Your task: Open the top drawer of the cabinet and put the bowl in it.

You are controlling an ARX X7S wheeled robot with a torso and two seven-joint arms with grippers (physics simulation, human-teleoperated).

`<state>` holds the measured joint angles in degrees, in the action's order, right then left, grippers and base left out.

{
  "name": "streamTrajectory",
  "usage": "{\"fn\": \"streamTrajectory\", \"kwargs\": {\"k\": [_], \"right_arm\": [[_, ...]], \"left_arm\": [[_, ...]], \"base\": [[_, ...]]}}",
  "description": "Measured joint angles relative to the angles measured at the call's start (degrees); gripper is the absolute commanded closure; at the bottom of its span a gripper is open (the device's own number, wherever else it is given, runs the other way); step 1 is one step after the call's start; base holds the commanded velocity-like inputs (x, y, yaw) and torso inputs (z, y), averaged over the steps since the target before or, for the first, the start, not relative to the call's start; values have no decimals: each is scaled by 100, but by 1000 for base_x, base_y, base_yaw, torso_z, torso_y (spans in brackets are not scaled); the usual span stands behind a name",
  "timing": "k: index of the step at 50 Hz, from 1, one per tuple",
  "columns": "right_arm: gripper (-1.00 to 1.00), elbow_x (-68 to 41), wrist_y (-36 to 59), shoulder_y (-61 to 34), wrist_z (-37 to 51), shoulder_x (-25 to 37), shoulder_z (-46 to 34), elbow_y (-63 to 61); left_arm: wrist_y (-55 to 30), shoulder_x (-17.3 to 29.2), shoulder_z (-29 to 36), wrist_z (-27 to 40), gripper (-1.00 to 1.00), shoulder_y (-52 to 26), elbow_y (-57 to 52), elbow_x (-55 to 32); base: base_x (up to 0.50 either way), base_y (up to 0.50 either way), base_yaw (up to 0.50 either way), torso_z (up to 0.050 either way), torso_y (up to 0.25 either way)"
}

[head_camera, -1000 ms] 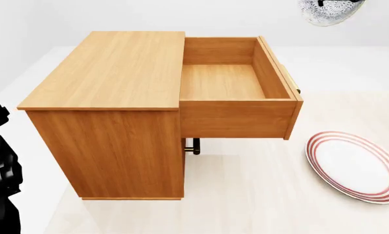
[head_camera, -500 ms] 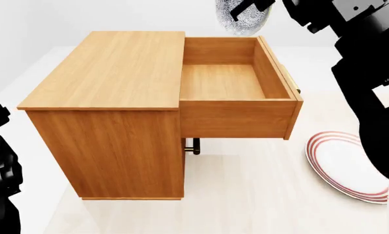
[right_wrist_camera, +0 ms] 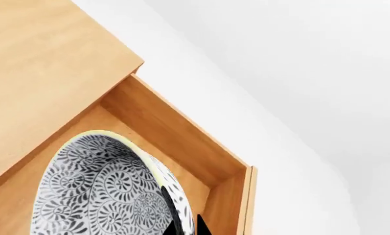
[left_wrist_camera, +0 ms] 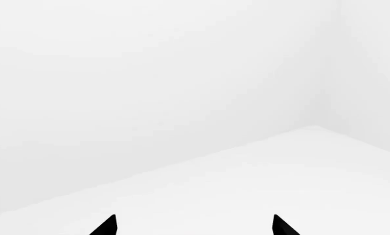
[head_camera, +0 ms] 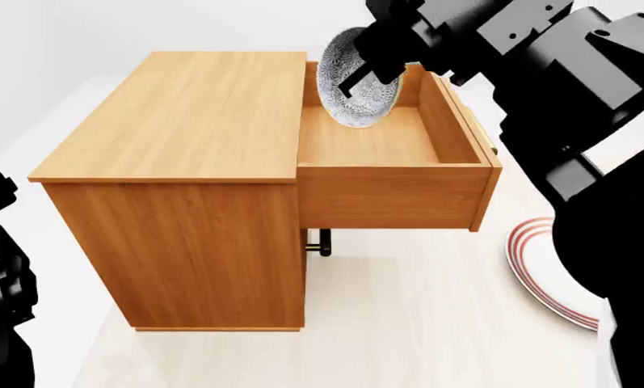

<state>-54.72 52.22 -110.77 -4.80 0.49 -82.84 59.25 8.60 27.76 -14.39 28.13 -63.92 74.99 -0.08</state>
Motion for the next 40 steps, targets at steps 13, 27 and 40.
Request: {"fn": "streamTrajectory", "kwargs": {"k": [13, 27, 40], "right_arm": [[100, -354, -160, 335, -8, -37, -224, 256], [100, -902, -569, 596, -164, -47, -161, 836], [100, -1160, -815, 716, -216, -49, -147, 1174]], "left_arm": [[11, 4, -28, -34, -100, 0, 0, 1], [12, 13, -44, -48, -100, -5, 0, 6], [26, 17, -55, -64, -100, -1, 0, 4]], "base": [[0, 0, 0, 0, 1], [0, 0, 0, 0, 0], [0, 0, 0, 0, 1]]}}
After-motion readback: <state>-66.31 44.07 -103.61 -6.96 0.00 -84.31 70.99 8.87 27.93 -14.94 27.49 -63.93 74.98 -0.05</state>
